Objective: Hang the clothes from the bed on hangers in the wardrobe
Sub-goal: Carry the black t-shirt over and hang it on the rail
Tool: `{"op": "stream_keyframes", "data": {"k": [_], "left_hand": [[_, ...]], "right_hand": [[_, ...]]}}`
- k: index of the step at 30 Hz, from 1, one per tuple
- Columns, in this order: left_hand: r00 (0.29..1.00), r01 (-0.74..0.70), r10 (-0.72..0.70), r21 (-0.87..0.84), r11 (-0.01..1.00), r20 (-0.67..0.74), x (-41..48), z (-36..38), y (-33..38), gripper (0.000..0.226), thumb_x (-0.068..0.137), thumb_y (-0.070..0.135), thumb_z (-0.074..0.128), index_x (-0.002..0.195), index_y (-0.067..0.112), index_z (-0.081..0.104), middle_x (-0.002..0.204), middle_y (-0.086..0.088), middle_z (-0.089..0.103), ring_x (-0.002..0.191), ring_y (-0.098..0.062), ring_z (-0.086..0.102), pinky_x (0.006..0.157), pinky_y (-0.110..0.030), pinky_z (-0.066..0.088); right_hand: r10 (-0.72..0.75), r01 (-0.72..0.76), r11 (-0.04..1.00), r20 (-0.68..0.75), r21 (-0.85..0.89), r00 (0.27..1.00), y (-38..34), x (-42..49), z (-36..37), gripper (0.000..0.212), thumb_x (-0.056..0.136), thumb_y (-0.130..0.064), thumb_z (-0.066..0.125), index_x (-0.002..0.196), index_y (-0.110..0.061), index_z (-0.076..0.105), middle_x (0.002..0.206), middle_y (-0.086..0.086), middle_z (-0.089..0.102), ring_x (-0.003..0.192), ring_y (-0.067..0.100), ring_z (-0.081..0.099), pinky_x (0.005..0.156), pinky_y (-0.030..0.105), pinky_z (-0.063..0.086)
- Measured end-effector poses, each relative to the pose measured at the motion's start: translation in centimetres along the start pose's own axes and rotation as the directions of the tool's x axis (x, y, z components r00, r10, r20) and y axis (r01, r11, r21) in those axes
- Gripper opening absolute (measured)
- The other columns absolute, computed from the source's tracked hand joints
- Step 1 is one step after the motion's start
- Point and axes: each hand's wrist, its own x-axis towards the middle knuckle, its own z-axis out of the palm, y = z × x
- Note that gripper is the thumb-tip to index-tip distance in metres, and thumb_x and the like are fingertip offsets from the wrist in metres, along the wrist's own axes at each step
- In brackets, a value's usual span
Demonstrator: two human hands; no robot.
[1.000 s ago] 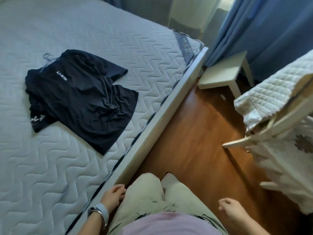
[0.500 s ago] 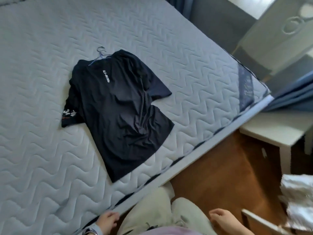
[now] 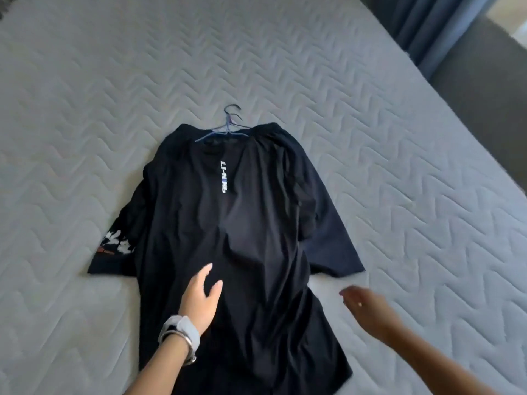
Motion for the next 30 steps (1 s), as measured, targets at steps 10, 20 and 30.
{"op": "stream_keyframes", "data": {"k": [10,20,30], "left_hand": [[0.953,-0.073,0.241,0.636,0.768,-0.182,22.8,7.1,0.8,0.079,0.082,0.066,0.002,0.146,0.021,0.015,0.157,-0.005,0.013,0.146,-0.020,0.009,0.117,-0.042,0.005],[0.936,-0.086,0.300,0.707,0.702,-0.184,23.6,7.6,-0.3,0.066,0.090,0.056,0.004,0.139,0.020,0.029,0.147,-0.009,0.040,0.136,-0.022,0.023,0.108,-0.045,0.017],[0.920,-0.104,0.338,0.705,0.701,-0.201,23.5,7.5,-0.3,0.063,0.091,0.054,0.005,0.138,0.022,0.031,0.145,-0.008,0.042,0.136,-0.021,0.025,0.108,-0.043,0.015]], "right_hand": [[-0.451,0.453,0.888,-0.359,-0.085,0.817,-16.2,28.0,-5.8,0.032,0.091,-0.018,0.049,0.120,-0.008,0.058,0.126,0.010,0.057,0.122,0.027,0.046,0.103,0.033,0.035],[-0.249,0.201,0.958,-0.247,-0.203,0.937,-22.7,38.1,-5.9,0.049,0.090,-0.030,0.053,0.133,-0.010,0.039,0.140,0.014,0.037,0.132,0.034,0.029,0.106,0.047,0.028],[-0.320,0.358,0.932,-0.347,0.050,0.881,-21.6,34.8,-6.1,0.014,0.089,-0.023,0.052,0.086,-0.014,0.061,0.083,0.005,0.063,0.076,0.021,0.054,0.063,0.026,0.038]]}}
